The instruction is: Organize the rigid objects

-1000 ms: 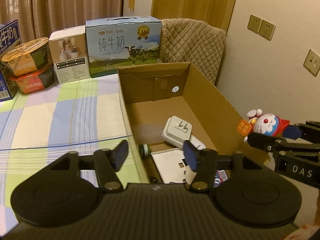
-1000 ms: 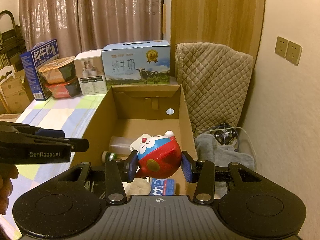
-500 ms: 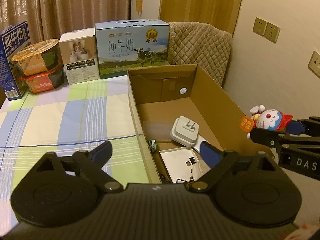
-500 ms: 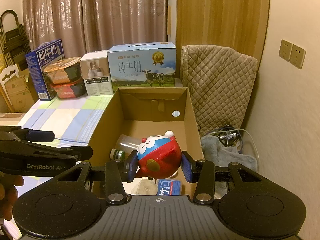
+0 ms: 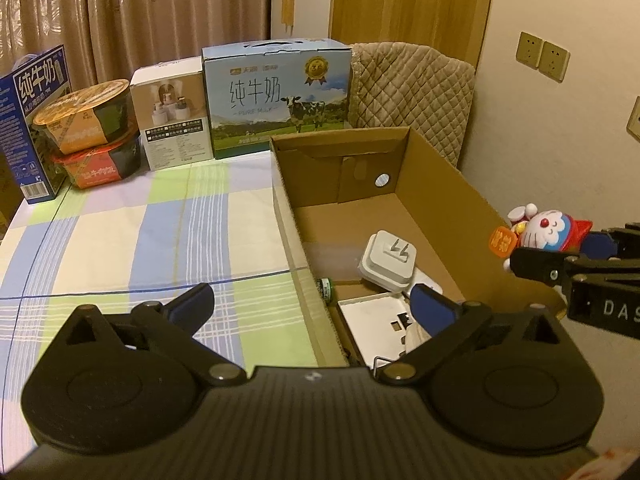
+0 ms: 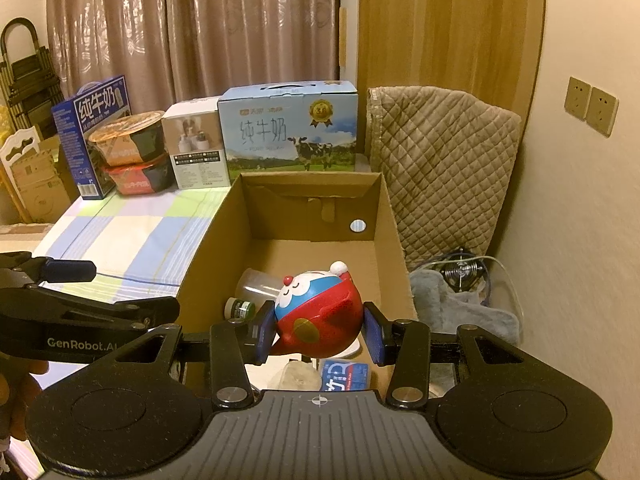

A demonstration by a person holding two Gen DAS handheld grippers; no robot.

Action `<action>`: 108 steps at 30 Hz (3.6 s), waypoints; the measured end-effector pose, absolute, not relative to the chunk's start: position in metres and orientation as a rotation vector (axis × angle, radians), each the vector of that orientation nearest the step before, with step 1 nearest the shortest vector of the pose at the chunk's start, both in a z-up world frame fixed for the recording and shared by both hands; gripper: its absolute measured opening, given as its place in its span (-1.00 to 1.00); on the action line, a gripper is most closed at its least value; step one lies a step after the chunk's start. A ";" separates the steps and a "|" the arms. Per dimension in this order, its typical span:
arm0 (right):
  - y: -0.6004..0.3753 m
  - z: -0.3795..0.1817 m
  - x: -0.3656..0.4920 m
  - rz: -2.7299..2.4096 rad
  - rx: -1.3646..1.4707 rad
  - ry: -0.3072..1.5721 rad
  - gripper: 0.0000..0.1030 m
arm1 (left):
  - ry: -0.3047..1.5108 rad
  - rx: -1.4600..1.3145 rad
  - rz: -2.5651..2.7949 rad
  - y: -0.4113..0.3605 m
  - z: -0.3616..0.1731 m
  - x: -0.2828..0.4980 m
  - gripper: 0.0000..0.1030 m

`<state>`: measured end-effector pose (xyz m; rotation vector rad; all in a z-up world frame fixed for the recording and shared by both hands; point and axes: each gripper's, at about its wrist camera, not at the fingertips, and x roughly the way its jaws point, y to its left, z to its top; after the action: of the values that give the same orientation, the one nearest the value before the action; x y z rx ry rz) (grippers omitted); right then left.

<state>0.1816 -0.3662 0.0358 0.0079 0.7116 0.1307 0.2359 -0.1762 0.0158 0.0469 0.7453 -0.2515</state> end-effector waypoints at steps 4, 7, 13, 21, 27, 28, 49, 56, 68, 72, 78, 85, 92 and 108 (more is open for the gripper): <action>-0.364 0.034 0.186 0.135 0.009 0.720 -0.18 | 0.746 0.046 -0.247 -0.172 0.013 0.238 0.98; -0.363 0.032 0.190 0.138 0.017 0.731 -0.18 | 0.746 0.044 -0.249 -0.171 0.013 0.238 0.98; -0.360 0.028 0.198 0.141 0.034 0.750 -0.18 | 0.749 0.044 -0.241 -0.169 0.012 0.239 0.98; -0.362 0.030 0.205 0.147 0.074 0.723 -0.18 | 0.755 0.036 -0.230 -0.163 0.007 0.236 0.98; -0.370 0.035 0.196 0.126 0.090 0.707 -0.15 | 0.754 0.016 -0.222 -0.158 0.009 0.229 0.98; -0.371 0.036 0.193 0.125 0.092 0.708 -0.11 | 0.753 0.013 -0.222 -0.158 0.009 0.226 0.98; -0.379 0.047 0.118 0.086 0.122 0.748 0.61 | 0.755 -0.044 -0.205 -0.151 0.028 0.160 0.98; -0.373 0.052 0.088 0.077 0.108 0.759 0.63 | 0.752 -0.050 -0.208 -0.141 0.035 0.131 0.98; -0.357 0.051 0.044 0.083 0.076 0.771 0.63 | 0.758 -0.031 -0.201 -0.130 0.042 0.082 0.99; -0.350 0.051 0.031 0.097 0.084 0.773 0.63 | 0.752 -0.043 -0.196 -0.124 0.046 0.071 0.99; -0.341 0.055 0.019 0.117 0.084 0.773 0.63 | 0.748 -0.042 -0.192 -0.118 0.051 0.059 0.99; -0.336 0.057 0.014 0.121 0.085 0.774 0.64 | 0.760 -0.057 -0.187 -0.114 0.050 0.048 0.99; -0.334 0.056 0.011 0.123 0.085 0.779 0.64 | 0.772 -0.069 -0.185 -0.112 0.047 0.045 0.99; -0.333 0.053 0.013 0.122 0.092 0.783 0.64 | 0.769 -0.043 -0.189 -0.116 0.045 0.046 0.99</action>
<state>0.0131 -0.3331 0.0532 0.0924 0.7832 0.1217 0.0464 -0.1163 0.0447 -0.0434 0.7685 -0.1891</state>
